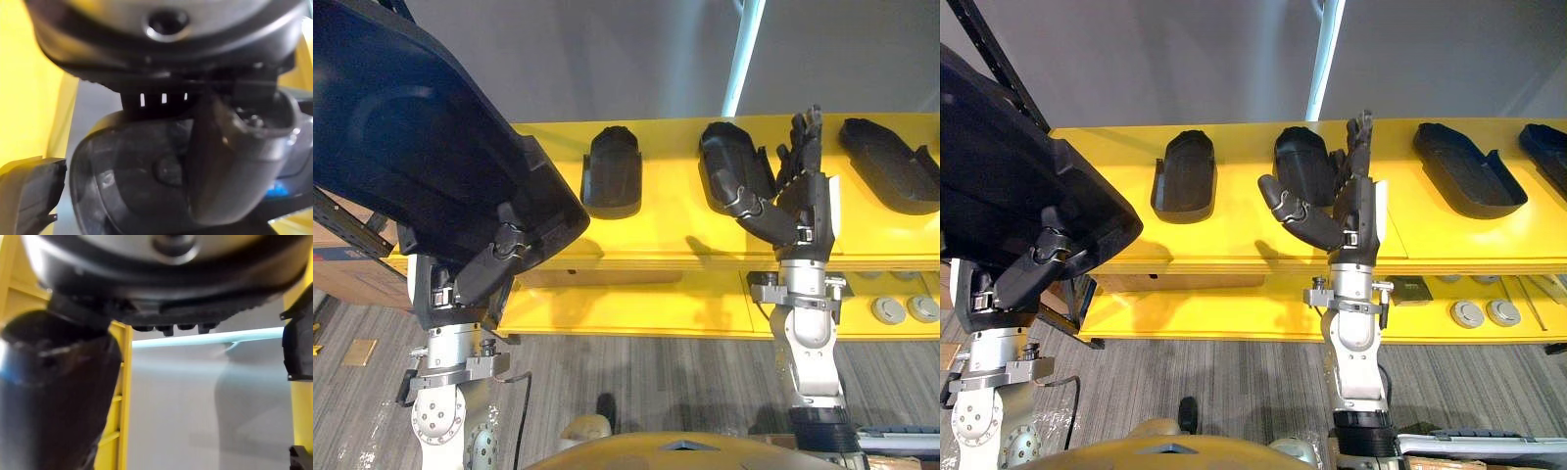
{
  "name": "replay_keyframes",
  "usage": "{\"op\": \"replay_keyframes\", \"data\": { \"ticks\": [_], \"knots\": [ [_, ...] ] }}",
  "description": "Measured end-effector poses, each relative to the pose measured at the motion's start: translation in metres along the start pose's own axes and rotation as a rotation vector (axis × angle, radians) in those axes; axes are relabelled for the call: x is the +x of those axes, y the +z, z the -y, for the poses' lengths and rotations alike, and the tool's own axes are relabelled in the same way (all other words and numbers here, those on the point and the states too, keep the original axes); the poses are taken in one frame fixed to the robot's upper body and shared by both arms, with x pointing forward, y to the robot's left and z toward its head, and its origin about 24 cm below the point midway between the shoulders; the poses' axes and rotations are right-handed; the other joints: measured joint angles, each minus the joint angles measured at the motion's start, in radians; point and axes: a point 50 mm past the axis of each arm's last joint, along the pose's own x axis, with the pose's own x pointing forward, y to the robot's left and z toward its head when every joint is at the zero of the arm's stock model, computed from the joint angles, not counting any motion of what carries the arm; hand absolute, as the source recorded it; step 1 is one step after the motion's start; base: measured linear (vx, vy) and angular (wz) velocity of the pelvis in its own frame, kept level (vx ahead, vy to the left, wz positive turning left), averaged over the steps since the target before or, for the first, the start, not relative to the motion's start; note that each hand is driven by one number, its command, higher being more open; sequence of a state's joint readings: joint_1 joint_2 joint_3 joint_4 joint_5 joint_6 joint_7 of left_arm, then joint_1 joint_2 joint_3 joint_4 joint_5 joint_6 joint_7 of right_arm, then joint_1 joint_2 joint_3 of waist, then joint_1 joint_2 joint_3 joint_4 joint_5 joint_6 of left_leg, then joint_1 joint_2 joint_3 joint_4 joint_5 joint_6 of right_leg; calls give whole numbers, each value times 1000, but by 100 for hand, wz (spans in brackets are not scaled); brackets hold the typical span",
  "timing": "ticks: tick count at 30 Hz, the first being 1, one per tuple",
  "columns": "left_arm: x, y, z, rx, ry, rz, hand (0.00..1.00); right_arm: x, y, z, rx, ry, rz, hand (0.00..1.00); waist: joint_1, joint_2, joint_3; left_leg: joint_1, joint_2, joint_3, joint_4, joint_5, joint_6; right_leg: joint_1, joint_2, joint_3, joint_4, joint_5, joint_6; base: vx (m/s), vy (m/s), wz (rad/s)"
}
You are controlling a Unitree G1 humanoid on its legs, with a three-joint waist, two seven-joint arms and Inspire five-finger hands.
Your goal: Walk over and take three plastic housings, then place them on the shelf
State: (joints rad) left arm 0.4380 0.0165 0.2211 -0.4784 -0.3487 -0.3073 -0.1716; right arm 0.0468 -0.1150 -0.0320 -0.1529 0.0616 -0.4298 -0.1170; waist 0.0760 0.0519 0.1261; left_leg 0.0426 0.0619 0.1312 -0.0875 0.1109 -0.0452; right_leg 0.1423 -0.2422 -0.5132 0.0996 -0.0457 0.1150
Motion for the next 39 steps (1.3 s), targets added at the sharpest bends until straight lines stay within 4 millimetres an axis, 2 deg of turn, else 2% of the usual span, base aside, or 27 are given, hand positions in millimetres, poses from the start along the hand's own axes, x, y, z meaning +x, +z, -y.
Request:
{"op": "replay_keyframes", "data": {
  "ticks": [4, 6, 9, 10, 11, 12, 13, 15, 17, 18, 19, 20, 21, 23, 24, 25, 26, 27, 28, 29, 30, 33, 35, 36, 39],
  "knots": [
    [-3, -4, 3, -19, 14, -28, 0, -4, -3, 0, 12, -2, -21, 100, 1, -1, 1, -21, 3, -5, 38, -9, 4, -1, 2, -3, -1, -4, 5, -3, -10, 4],
    [-4, -5, 5, -30, 20, -39, 0, -4, -3, 3, 27, -15, -25, 100, 2, 7, 17, -116, 17, -21, 247, -88, -1, 2, 2, -11, 12, -5, 6, -11, -1, 14],
    [-5, -6, 6, -34, 23, -45, 0, -5, -9, 5, 19, -13, -50, 100, 0, 12, 28, -131, 29, -23, 288, -98, -1, 8, -6, -17, 43, -18, 5, -36, 22, 18],
    [-5, -6, 6, -37, 34, -44, 0, -5, -10, 6, 15, -7, -52, 100, 0, 8, 39, -109, 24, -15, 230, -96, 23, 7, -21, -24, 52, -30, 1, -67, 35, 18],
    [-5, -7, 6, -38, 39, -44, 0, -5, -9, 6, 15, -4, -50, 100, 0, 1, 47, -109, 28, 8, 235, -103, 32, 7, -33, -29, 55, -32, 3, -79, 74, 21],
    [-5, -7, 6, -43, 43, -46, 0, -5, -9, 5, 21, -2, -48, 100, -4, -11, 56, -130, 42, 47, 286, -123, 58, 8, -50, -36, 60, -32, 6, -67, 89, 10],
    [-6, -8, 6, -43, 46, -50, 0, -4, -9, 5, 22, -8, -42, 100, -4, -19, 64, -173, 72, 56, 385, -131, 70, 1, -82, -33, 75, -33, 9, -59, 107, 1],
    [-6, -10, 7, -47, 55, -58, 0, -2, -6, 2, 55, -11, -22, 100, -10, -28, 69, -203, 115, 31, 472, -130, 59, -17, -140, -6, 104, -35, 32, -37, 231, -25],
    [-9, -13, 6, -48, 66, -72, 0, 0, -4, -4, 113, -8, 4, 100, -12, -5, 58, -183, 138, -23, 483, -104, 28, -35, -186, 50, 110, -22, 87, 18, 457, -50],
    [-9, -15, 6, -47, 68, -80, 0, 1, -3, -7, 126, -5, 12, 100, -17, 8, 49, -167, 123, -27, 467, -151, -37, -37, -199, 71, 100, -9, 111, 65, 501, -26],
    [-9, -17, 6, -48, 65, -85, 0, 1, -2, -8, 134, -6, 23, 100, -34, 16, 39, -153, 101, -8, 441, -215, -85, -33, -214, 88, 73, 1, 124, 85, 469, 13],
    [-4, -18, 6, -43, 49, -81, 0, 0, -3, -11, 154, -25, 18, 100, -46, -13, 37, -157, 46, 7, 427, -225, -78, -20, -252, 126, 38, 12, 117, 81, 412, 36],
    [-2, -18, 6, -34, 47, -81, 0, -1, -5, -14, 168, -31, 8, 100, -50, -40, 42, -164, 12, 8, 423, -225, -61, -19, -265, 145, 21, 51, 79, 74, 310, 39],
    [-1, -24, 5, -32, 31, -119, 0, -5, -11, -21, 183, -20, -27, 100, -44, -37, 44, -169, -1, 0, 439, -239, -38, -32, -272, 117, 47, 215, 85, 66, 330, 21],
    [-1, -24, 4, -18, 7, -130, 0, -5, -11, -24, 191, -22, -28, 100, -29, -37, 45, -151, -1, 6, 420, -240, -25, -58, -274, 113, 83, 274, 61, 71, 309, -1],
    [0, -24, 3, -9, -3, -132, 0, -4, -10, -25, 195, -23, -24, 100, -21, -37, 46, -135, 3, 11, 403, -236, -19, -71, -274, 112, 105, 279, 47, 80, 192, -1],
    [2, -22, -1, 15, -14, -133, 0, -4, -10, -28, 207, -27, -21, 100, -27, -34, 48, -114, 6, 2, 361, -220, 2, -92, -247, 134, 179, 212, 30, 89, 65, 28],
    [5, -20, -3, 23, -26, -124, 0, -5, -8, -28, 187, -18, -15, 100, -39, -34, 47, -102, 8, -25, 336, -206, 9, -95, -172, 173, 220, 110, 44, 87, 22, 49],
    [7, -19, -3, 21, -36, -115, 0, -6, -7, -27, 174, -15, -9, 100, -45, -35, 46, -102, 8, -39, 325, -201, 10, -92, -134, 184, 225, 66, 48, 66, 7, 54],
    [11, -17, -3, 19, -44, -94, 0, -7, -2, -26, 173, -17, 8, 100, -46, -35, 45, -104, 7, -52, 314, -196, 8, -88, -77, 185, 212, 4, 33, 33, 17, 31],
    [12, -16, -3, 18, -42, -88, 0, -8, 3, -25, 177, -17, 25, 100, -46, -36, 45, -105, 5, -52, 305, -192, 5, -80, -46, 182, 162, -13, 26, 21, 12, 13],
    [12, -16, -4, 22, -34, -94, 0, -7, 6, -24, 174, -10, 41, 100, -46, -50, 37, -110, -2, -38, 286, -176, -5, -31, -26, 176, 29, -4, 27, 17, -47, -10],
    [9, -20, 2, 4, -38, -111, 0, -6, 6, -19, 157, -5, 44, 100, -47, -40, 37, -122, 6, -30, 277, -164, -21, -20, -5, 176, -37, 13, 47, -28, -118, -12],
    [6, -24, 9, -19, -39, -132, 0, -5, 5, -15, 146, -11, 38, 100, -51, -29, 38, -112, 21, -30, 249, -147, -33, -21, 11, 176, -44, 17, 42, -41, -103, -8],
    [6, -28, 15, 0, -51, -163, 0, -4, 6, -7, 112, -18, 43, 100, -57, -22, 35, -77, 38, -22, 166, -109, -48, -20, 32, 180, -48, 15, 28, -54, -88, -7]
  ]
}}
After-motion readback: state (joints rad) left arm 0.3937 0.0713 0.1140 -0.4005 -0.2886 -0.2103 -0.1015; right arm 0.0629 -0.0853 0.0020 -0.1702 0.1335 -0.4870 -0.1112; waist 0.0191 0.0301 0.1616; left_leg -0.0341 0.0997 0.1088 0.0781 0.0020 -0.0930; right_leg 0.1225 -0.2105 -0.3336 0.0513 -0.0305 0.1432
